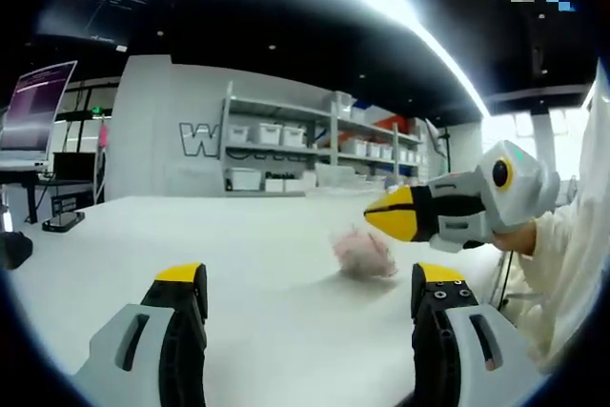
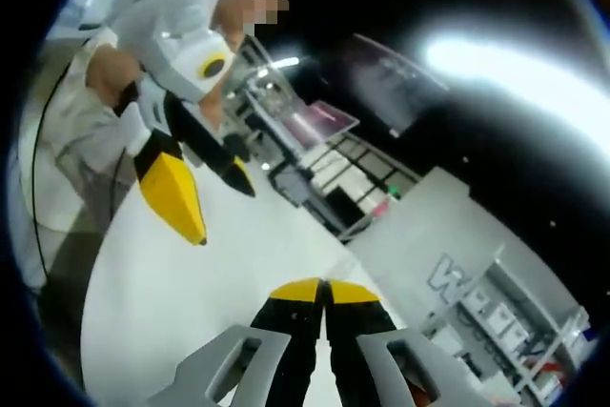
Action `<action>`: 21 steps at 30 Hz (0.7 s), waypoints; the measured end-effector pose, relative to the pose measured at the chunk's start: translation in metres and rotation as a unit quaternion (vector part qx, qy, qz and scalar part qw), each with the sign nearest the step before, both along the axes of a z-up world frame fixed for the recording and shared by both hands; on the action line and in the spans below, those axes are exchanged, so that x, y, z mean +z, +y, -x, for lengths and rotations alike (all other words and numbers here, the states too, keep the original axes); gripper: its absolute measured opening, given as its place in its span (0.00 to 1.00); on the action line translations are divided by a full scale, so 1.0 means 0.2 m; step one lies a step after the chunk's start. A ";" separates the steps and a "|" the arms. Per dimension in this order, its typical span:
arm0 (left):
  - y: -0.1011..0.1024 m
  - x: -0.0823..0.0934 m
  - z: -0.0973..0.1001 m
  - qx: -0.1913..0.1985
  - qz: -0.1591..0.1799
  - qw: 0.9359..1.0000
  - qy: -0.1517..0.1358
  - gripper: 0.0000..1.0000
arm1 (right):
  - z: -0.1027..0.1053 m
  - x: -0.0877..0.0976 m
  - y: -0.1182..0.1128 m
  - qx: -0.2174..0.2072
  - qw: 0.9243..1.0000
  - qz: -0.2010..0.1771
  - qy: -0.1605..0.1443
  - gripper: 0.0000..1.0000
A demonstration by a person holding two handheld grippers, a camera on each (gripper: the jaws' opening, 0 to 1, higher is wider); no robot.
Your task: Open the resealable bag by pulling the two sides of the seal apart until the entire bag opening is separated and visibly accessible.
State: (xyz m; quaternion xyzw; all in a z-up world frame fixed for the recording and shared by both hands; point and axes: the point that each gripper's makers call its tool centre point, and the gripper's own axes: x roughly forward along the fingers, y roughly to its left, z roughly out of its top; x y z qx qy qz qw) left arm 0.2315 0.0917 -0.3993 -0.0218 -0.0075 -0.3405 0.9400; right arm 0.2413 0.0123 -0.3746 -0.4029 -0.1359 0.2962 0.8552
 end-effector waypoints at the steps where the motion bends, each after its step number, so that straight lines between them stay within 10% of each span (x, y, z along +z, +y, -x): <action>1: 0.00 0.00 0.00 0.001 0.000 1.000 0.000 0.87 | 0.00 -0.01 0.01 0.003 1.000 -0.001 0.002 0.00; 21: 0.03 0.00 0.01 -0.005 0.034 0.999 0.013 0.84 | 0.09 -0.20 0.14 0.040 0.997 -0.001 0.071 0.00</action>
